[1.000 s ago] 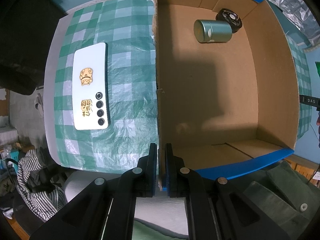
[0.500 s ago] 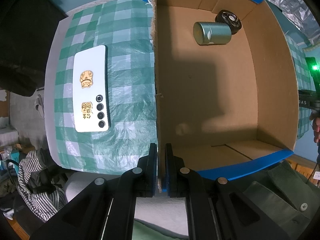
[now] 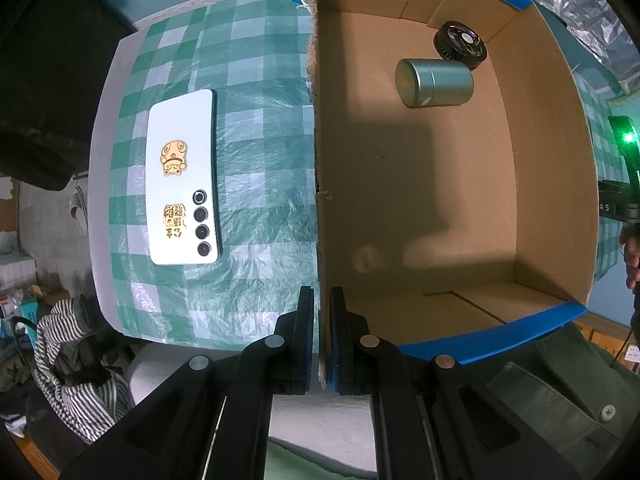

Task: Organize rigid objects
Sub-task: 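Close the right gripper on the white square charger and lift it, then carry the white charger into the box and open the right gripper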

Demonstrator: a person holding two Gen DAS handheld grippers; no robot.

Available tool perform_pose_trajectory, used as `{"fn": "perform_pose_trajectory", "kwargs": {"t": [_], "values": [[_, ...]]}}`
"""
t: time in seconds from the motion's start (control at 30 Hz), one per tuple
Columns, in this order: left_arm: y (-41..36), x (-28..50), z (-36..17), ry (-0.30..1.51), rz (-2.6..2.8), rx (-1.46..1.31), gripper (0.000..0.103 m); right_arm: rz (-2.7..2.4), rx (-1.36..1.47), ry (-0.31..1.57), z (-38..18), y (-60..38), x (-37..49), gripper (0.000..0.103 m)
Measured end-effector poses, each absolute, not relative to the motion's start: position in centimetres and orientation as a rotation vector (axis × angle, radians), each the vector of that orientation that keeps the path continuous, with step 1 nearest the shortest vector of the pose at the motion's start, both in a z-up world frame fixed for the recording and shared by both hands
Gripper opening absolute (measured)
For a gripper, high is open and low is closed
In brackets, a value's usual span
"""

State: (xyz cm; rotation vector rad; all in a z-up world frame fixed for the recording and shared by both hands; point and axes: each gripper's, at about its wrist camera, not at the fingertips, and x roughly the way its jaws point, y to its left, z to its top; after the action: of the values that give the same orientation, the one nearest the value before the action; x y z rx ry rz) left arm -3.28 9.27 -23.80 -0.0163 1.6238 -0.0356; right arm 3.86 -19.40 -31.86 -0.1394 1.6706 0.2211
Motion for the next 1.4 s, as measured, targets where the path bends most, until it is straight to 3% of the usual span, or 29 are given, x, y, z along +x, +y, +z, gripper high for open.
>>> {"fn": "perform_pose_trajectory", "kwargs": {"t": [1.07,1.4], "values": [[8.7,-3.4,-23.5,1.621,-0.035,-0.007,0.007,0.38,-0.195,1.435,-17.9,-16.4,7.8,0.05],[8.6,-3.4,-23.5,1.623,-0.035,-0.012,0.007,0.47,-0.257,1.395,-16.5,-11.8,9.9,0.05]]}}
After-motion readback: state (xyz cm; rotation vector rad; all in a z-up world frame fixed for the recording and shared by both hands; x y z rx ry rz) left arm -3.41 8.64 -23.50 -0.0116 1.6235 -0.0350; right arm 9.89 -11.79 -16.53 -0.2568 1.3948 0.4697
